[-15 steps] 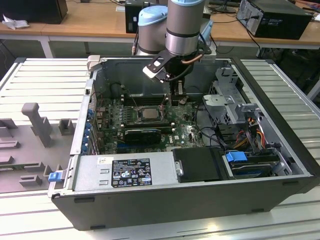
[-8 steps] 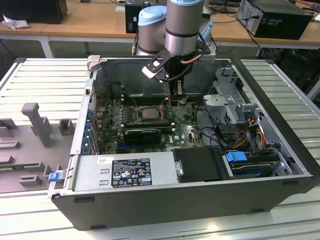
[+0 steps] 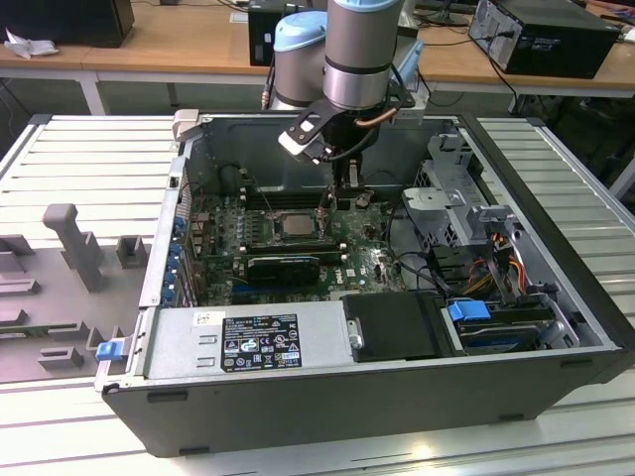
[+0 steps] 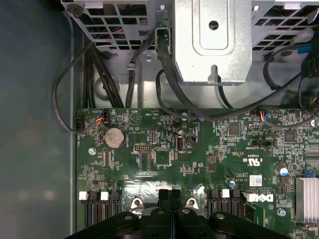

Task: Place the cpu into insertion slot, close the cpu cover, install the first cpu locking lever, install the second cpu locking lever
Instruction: 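Close the cpu cover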

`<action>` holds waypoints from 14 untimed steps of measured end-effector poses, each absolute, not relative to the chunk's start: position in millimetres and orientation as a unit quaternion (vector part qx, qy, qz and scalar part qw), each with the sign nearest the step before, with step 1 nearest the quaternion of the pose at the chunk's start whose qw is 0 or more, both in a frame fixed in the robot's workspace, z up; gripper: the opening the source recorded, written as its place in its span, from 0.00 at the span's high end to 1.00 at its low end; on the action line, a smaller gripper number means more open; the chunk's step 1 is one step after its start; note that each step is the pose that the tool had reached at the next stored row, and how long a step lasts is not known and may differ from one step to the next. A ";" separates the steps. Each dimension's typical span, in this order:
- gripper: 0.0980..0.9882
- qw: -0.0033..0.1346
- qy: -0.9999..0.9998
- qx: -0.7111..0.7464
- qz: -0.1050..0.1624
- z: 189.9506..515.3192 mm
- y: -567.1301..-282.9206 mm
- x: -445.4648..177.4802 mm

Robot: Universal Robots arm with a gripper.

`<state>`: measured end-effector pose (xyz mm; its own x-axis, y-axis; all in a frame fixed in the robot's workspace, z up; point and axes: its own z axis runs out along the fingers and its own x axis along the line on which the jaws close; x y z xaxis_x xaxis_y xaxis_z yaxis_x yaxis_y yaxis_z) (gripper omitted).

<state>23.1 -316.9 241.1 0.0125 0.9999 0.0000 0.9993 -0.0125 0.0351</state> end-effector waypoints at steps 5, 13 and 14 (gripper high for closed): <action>0.99 0.013 0.703 0.711 0.012 241.1 -316.9 20.9; 0.99 0.012 0.703 0.711 0.012 241.1 -316.9 16.4; 0.99 0.012 0.703 0.711 0.012 241.1 -316.9 15.6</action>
<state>15.6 -316.9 241.1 0.0124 0.9999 0.0000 0.9993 -0.0124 0.0351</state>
